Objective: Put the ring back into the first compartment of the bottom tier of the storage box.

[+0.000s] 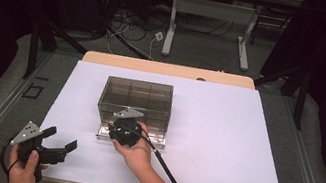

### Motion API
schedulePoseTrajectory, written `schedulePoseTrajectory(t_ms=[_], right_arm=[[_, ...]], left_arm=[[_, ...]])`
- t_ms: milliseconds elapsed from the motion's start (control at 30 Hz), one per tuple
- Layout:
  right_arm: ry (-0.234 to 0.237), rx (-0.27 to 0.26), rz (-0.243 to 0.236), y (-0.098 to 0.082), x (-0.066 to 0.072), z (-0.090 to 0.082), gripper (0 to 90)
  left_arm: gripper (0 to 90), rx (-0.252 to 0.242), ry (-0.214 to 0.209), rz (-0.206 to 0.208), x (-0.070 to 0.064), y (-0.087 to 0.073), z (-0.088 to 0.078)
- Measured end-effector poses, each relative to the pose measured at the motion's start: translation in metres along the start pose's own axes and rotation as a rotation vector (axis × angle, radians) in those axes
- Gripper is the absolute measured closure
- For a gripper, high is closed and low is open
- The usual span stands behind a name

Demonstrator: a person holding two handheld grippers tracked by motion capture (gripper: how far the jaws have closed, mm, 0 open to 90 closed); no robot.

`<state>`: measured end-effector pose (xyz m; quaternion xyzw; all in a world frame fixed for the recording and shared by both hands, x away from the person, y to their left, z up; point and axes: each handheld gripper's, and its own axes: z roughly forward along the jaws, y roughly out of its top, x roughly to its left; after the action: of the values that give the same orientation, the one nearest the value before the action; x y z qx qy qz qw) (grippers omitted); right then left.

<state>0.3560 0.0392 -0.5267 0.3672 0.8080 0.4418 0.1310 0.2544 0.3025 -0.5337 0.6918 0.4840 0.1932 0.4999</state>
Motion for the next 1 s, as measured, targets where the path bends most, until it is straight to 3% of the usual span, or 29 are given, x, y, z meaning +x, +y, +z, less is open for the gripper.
schedulePoseTrajectory(t_ms=[533,733,833,1000], right_arm=[[0.007,-0.008,0.012,-0.001,0.002,-0.002,55.1],[0.000,-0.036,0.021,-0.003,0.000,-0.003,50.3],[-0.002,-0.019,0.026,-0.004,-0.001,-0.005,46.8],[-0.010,-0.046,0.026,-0.006,-0.001,-0.012,43.6]], left_arm=[[0.5,0.002,0.004,-0.007,0.001,-0.001,-0.001],[0.5,0.001,0.005,-0.004,0.001,0.000,0.000],[0.5,0.002,0.004,-0.001,0.000,0.000,0.000],[0.5,0.005,0.000,-0.006,-0.001,-0.001,0.001]])
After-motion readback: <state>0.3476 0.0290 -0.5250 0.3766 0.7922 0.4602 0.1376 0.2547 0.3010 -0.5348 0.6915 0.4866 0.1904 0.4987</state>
